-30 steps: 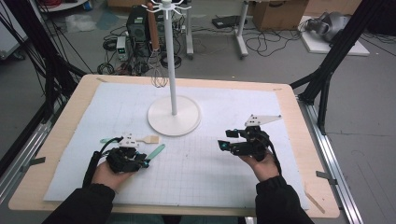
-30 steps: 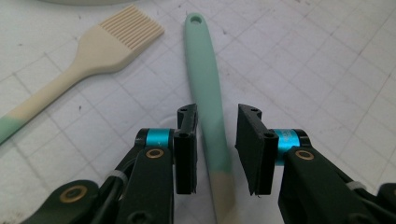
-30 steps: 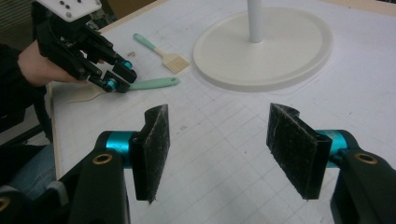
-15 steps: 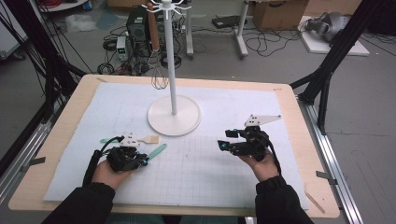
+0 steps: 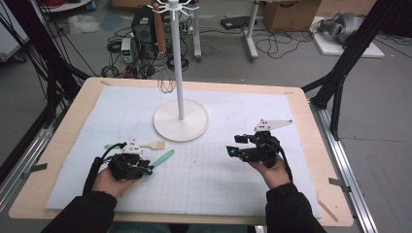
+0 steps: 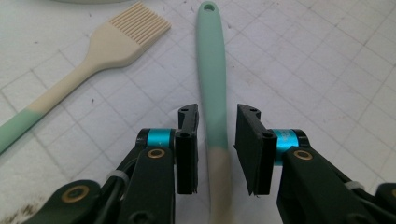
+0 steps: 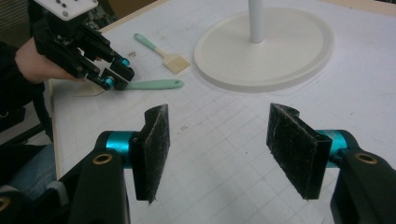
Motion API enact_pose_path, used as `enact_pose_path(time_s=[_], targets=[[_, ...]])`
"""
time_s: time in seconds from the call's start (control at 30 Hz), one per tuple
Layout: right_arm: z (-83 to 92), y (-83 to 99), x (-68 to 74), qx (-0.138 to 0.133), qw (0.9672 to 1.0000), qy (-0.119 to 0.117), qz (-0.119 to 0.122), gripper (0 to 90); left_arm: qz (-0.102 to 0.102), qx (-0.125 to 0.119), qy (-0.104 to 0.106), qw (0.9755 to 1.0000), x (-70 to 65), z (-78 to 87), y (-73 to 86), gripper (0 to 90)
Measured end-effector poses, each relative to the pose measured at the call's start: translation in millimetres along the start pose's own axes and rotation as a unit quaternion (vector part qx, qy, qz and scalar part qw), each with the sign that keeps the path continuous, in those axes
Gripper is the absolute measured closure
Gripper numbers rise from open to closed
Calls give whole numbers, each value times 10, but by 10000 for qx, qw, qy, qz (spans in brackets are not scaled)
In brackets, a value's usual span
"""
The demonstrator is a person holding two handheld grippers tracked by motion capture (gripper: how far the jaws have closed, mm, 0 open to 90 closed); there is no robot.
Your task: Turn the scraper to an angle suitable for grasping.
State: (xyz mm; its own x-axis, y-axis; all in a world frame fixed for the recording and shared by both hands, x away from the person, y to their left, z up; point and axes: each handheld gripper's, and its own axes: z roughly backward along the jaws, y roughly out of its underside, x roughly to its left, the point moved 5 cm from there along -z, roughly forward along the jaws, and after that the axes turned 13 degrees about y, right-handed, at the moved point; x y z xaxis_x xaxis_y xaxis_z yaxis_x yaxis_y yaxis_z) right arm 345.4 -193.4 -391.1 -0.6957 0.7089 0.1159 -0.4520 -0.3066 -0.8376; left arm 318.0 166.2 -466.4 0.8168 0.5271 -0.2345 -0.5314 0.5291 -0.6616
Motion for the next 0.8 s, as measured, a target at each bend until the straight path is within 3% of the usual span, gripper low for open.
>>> enact_pose_path(time_s=[0.17, 0.27, 0.37, 0.47, 0.6, 0.8], targets=[[-3, 2, 5, 36, 10000, 13, -21, 382, 5, 70, -32, 10000, 0, 1, 54, 692], [-8, 3, 10, 45, 10000, 2, -24, 382, -95, 62, -171, 9998, -16, -12, 61, 721], [-14, 0, 12, 30, 10000, 8, -8, 381, -16, 26, -161, 9999, -5, -10, 61, 796], [-18, 7, 19, 64, 10000, 2, 1, 378, -37, 48, -219, 9997, -15, -13, 53, 801], [-28, 15, 21, 89, 10000, 3, -7, 373, 53, 15, -140, 9999, -11, 1, 43, 805], [-57, 20, 37, 116, 9999, -9, 28, 368, -52, -58, -92, 9999, -55, 31, -27, 806]])
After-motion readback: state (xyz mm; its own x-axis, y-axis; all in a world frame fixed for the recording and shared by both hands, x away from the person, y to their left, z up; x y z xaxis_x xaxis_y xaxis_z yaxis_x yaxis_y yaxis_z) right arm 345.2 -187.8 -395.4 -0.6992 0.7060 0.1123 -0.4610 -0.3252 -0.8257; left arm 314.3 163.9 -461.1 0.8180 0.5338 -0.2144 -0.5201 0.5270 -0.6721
